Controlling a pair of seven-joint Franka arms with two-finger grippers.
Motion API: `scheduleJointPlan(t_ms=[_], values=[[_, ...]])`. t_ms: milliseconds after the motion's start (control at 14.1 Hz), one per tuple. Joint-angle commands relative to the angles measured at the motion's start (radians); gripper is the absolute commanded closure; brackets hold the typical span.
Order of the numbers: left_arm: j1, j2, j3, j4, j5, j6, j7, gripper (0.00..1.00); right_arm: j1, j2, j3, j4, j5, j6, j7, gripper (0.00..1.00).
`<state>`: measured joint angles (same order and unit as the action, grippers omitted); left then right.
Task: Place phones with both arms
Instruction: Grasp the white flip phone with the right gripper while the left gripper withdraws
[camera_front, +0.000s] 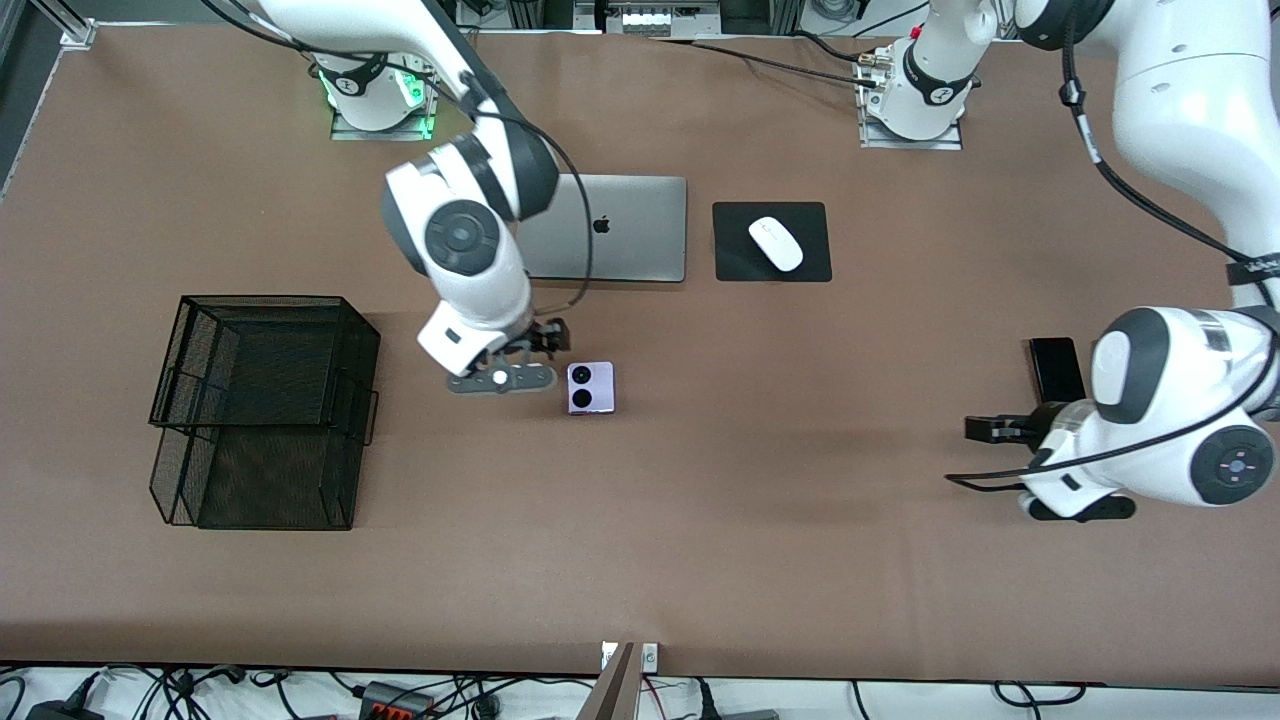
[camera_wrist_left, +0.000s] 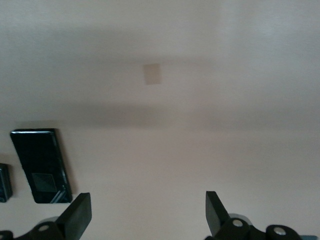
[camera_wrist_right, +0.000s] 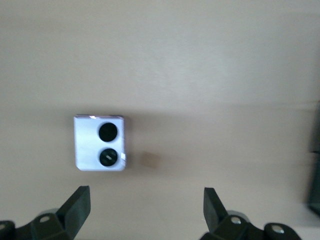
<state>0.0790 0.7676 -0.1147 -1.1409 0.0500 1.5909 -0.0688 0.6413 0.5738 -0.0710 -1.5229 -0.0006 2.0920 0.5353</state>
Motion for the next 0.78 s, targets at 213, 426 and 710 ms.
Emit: scheduleJointPlan(t_ms=[213,426,710], values=[[0.051,-0.237,-0.022,-0.356,0.024,0.161,0.043,0.0,0.038,0.136,-0.01,0.038,0.108,0.154,0.057,0.0],[0.047,-0.306,-0.023,-0.347,0.024,0.089,0.093,0.0,0.069,0.184,-0.01,0.039,0.111,0.195,0.063,0.0],[0.05,-0.335,-0.045,-0.349,0.007,0.057,0.152,0.0,0.07,0.218,-0.007,0.038,0.11,0.24,0.06,0.0]])
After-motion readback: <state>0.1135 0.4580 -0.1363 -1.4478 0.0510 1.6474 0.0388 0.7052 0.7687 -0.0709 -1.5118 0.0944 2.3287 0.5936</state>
